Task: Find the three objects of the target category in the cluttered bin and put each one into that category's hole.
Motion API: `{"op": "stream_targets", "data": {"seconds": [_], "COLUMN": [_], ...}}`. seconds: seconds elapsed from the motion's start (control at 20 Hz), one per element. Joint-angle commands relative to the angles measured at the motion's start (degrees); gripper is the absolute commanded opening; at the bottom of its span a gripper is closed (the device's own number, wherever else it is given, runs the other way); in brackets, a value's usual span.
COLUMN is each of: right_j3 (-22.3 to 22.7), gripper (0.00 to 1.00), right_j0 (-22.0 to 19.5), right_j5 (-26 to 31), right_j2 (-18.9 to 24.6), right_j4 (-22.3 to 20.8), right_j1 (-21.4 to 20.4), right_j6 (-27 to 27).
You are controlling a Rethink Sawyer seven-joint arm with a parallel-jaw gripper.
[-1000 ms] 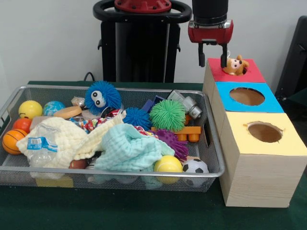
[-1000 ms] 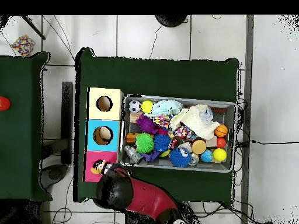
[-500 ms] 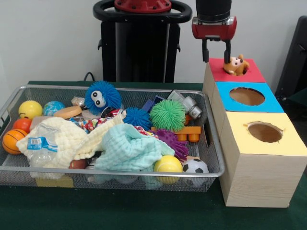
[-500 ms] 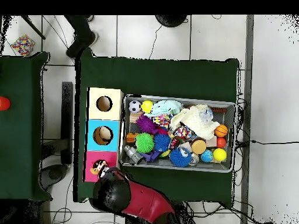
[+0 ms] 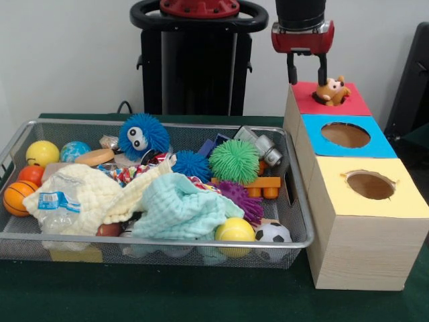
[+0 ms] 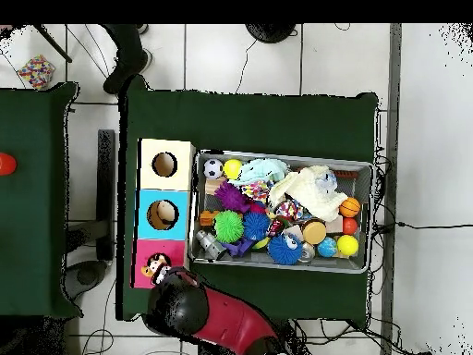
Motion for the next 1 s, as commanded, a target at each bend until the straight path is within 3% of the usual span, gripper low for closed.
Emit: {"op": "stream_targets", "data": {"seconds": [0.05, 0.8, 0.9, 1.0], "right_j3": [2.2, 0.8, -0.6, -4.3], "gripper": [1.0, 1.0, 1.0, 1.0], "right_j0": [-2.5, -0.7, 1.3, 6.8], "right_j5": [-2.6, -2.2, -0.4, 7.2], "right_j2": [8.7, 5.2, 1.8, -7.6], "right_j4": [3.3, 2.3, 1.7, -0.4], "right_j1": [2.7, 3.1, 2.8, 0.6], "right_j6": [16.0, 14.4, 13.0, 11.1]}}
